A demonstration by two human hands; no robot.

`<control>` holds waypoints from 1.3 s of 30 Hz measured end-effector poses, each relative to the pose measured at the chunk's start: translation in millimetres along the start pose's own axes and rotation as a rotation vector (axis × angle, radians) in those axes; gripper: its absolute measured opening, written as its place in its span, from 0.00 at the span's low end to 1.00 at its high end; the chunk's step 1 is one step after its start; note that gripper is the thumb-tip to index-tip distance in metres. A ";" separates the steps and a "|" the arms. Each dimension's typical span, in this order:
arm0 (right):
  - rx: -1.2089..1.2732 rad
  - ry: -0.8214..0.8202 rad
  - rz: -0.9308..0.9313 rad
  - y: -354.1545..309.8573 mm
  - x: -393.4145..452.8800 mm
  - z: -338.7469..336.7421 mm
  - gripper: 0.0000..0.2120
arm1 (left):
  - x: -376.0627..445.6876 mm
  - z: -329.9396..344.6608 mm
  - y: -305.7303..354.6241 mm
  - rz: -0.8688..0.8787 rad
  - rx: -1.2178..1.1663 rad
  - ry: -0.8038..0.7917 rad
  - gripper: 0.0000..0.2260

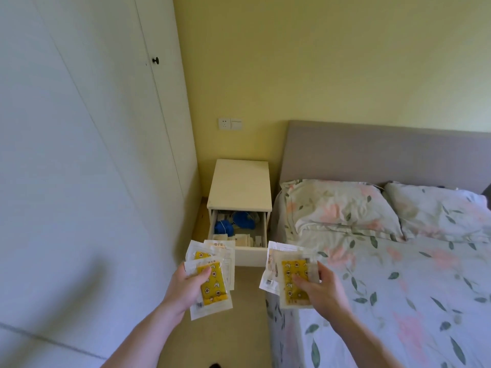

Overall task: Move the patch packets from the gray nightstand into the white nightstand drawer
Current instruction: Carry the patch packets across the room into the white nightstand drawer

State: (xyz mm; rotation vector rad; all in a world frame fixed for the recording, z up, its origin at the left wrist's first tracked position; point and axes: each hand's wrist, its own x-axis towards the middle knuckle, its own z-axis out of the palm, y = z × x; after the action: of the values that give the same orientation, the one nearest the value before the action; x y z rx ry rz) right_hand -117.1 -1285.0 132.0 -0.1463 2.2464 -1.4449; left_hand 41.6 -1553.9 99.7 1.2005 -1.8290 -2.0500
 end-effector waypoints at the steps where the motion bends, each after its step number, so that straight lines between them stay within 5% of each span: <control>1: 0.008 0.004 0.024 -8.1 18.6 8.0 0.09 | 21.8 -3.4 5.8 -0.022 0.010 -0.004 0.10; 24: -0.011 -0.054 0.266 -101.5 424.8 80.2 0.09 | 416.2 46.4 149.7 -0.224 0.138 0.044 0.11; 39: 0.029 -0.038 0.377 -4.2 701.5 229.1 0.08 | 707.4 88.7 51.6 -0.277 0.196 0.065 0.08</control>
State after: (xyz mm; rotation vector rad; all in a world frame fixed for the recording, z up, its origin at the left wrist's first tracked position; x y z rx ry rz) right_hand -640.9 -1709.4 -168.1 0.2445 2.0818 -1.2572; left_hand -509.0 -1911.2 -183.4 1.6355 -1.9660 -1.9686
